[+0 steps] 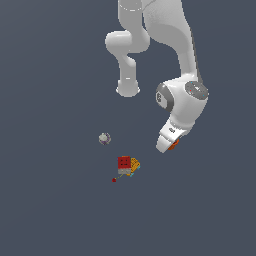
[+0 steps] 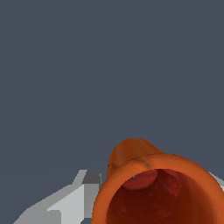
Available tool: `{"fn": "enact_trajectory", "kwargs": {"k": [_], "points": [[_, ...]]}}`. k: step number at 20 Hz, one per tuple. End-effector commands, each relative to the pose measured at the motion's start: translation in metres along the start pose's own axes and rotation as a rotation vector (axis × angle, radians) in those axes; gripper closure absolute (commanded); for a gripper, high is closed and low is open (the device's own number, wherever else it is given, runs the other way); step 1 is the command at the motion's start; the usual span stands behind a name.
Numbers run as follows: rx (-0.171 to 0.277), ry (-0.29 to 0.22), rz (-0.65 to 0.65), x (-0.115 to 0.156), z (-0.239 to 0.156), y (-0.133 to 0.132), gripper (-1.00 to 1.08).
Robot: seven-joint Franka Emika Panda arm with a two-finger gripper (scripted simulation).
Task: Pick up a designated object from a clutter of objects.
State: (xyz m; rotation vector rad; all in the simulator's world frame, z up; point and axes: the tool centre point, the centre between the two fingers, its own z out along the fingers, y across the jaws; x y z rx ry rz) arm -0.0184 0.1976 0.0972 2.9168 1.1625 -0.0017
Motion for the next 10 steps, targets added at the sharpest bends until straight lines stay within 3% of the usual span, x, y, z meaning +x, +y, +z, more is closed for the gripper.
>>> {"fn": "enact_trajectory", "kwargs": {"k": [1,10], "points": [[-0.001,0.001,0.000,-0.009,-0.018,-0.003,1.08],[-0.001,0.001,0.000,-0.045,-0.085,-0.013,1.08]]}}
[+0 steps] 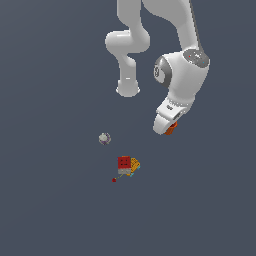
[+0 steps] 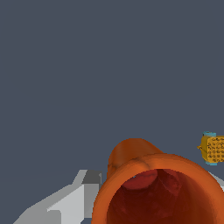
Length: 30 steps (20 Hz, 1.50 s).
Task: Pick up a designated object from a clutter of objects.
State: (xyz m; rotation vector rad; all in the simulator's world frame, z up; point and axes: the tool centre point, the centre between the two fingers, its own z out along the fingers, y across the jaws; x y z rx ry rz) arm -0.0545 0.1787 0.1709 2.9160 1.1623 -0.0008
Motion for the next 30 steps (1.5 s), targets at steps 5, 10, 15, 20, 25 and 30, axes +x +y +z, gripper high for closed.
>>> {"fn": "enact_trajectory", "kwargs": {"k": [5,10,15,20,25,30], "points": [[0.001,0.001,0.000,-0.026,-0.050,-0.008,1.08],[0.003,0.002,-0.001,-0.046,-0.090,-0.014,1.08],[0.004,0.003,-0.001,-0.067,-0.131,-0.019,1.08],[0.004,0.003,-0.001,-0.083,-0.165,-0.024,1.08],[0.004,0.002,0.000,-0.095,-0.190,-0.026,1.08],[0.003,0.002,0.000,-0.101,-0.204,-0.027,1.08]]}}
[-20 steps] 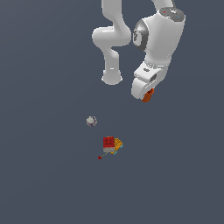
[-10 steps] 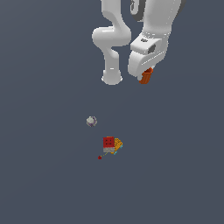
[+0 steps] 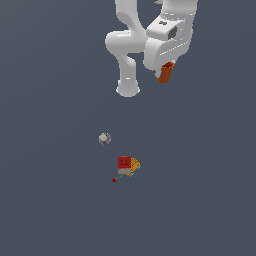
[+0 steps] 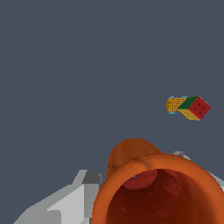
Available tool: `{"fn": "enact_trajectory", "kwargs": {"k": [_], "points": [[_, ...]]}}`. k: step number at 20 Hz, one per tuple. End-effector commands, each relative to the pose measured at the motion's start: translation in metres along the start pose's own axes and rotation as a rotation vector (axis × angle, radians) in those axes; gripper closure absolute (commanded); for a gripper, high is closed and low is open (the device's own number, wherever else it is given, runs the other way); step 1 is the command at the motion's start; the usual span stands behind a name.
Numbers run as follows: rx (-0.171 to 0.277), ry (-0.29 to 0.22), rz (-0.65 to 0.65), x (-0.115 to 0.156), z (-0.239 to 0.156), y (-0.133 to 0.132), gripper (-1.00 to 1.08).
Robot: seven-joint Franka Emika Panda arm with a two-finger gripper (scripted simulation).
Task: Pick up a designated object from a clutter of objects.
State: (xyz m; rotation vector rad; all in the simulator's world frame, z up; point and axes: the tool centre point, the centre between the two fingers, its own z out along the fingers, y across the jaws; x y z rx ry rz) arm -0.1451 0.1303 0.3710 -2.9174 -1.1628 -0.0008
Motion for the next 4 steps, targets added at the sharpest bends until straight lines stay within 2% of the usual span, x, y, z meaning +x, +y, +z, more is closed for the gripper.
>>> {"fn": "enact_trajectory", "kwargs": {"k": [1,4], "points": [[0.000,0.000,0.000,-0.0023,-0.0055,-0.0003,1.08],[0.000,-0.001,0.000,-0.0025,-0.0072,0.0000,1.08]]}}
